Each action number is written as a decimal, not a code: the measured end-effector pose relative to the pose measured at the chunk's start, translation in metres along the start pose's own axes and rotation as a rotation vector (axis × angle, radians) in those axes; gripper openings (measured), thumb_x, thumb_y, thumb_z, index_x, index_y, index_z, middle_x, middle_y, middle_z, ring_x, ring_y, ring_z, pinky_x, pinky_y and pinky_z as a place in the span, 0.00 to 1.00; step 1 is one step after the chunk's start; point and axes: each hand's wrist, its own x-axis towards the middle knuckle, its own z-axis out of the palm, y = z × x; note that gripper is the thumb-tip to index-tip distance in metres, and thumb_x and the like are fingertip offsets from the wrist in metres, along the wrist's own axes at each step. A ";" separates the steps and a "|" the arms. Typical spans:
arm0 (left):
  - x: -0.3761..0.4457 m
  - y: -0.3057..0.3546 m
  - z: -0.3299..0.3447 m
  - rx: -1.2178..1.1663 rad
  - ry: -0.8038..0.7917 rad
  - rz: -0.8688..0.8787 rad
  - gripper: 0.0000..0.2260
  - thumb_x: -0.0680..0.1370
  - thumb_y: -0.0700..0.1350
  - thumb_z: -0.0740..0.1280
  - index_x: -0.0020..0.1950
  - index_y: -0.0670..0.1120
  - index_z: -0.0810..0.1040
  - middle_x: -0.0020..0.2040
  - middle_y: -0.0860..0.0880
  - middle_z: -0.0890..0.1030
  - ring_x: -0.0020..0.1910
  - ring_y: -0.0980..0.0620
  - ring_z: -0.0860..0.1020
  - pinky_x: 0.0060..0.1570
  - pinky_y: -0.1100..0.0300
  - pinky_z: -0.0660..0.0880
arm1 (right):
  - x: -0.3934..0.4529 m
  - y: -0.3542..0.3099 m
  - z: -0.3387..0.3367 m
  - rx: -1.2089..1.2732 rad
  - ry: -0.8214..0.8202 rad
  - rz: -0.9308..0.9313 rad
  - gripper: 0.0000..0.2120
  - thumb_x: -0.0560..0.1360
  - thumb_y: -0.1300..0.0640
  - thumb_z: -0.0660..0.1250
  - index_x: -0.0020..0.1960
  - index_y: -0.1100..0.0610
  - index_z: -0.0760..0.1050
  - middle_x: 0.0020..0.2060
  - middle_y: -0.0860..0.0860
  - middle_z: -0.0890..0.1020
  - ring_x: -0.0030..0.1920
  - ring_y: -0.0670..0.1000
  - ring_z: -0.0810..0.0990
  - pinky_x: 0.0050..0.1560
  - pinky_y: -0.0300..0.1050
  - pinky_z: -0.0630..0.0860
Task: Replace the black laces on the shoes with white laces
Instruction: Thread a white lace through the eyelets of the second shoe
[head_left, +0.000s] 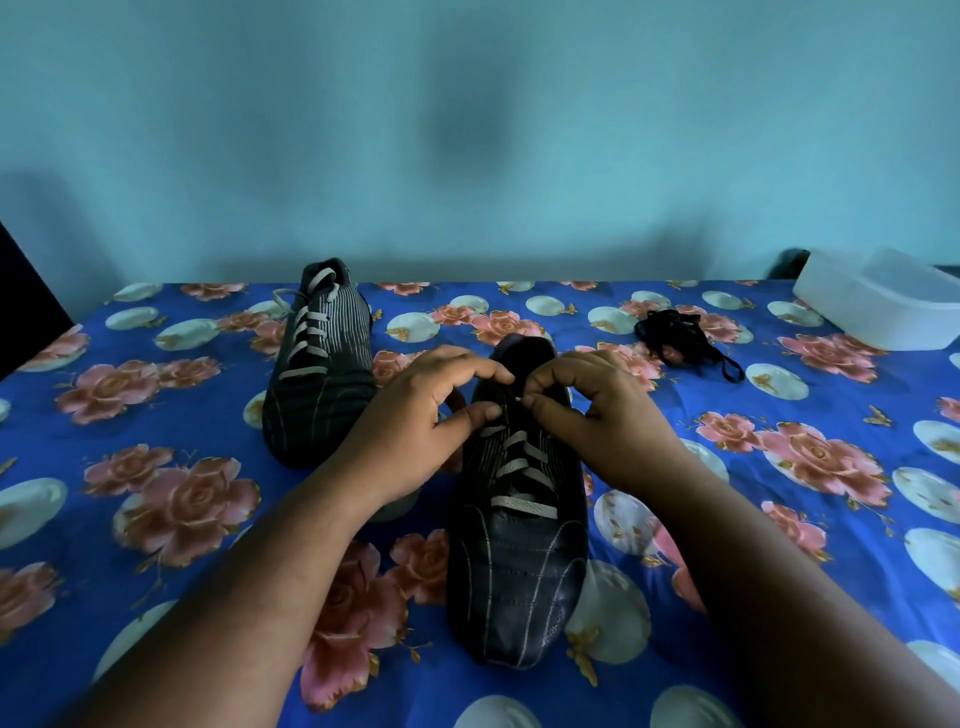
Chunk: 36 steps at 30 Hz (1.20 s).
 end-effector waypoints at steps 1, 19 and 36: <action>0.000 0.000 0.000 0.007 0.004 0.001 0.14 0.78 0.44 0.73 0.62 0.54 0.81 0.59 0.58 0.79 0.63 0.58 0.76 0.61 0.70 0.67 | 0.000 0.000 0.000 0.003 -0.005 0.001 0.02 0.74 0.50 0.69 0.44 0.42 0.79 0.43 0.37 0.80 0.54 0.50 0.74 0.58 0.43 0.66; -0.002 0.001 0.001 0.013 0.185 0.065 0.11 0.73 0.43 0.79 0.55 0.49 0.87 0.51 0.54 0.87 0.51 0.61 0.84 0.51 0.53 0.82 | -0.001 0.003 0.005 0.174 -0.050 0.093 0.05 0.76 0.53 0.74 0.47 0.42 0.84 0.51 0.42 0.78 0.60 0.53 0.73 0.64 0.57 0.70; 0.004 0.010 -0.016 -0.603 0.347 -0.365 0.06 0.84 0.37 0.60 0.49 0.44 0.73 0.40 0.46 0.83 0.34 0.46 0.84 0.31 0.57 0.77 | 0.001 0.009 -0.016 0.414 -0.111 0.142 0.15 0.85 0.62 0.57 0.53 0.64 0.82 0.51 0.57 0.85 0.54 0.52 0.82 0.55 0.37 0.76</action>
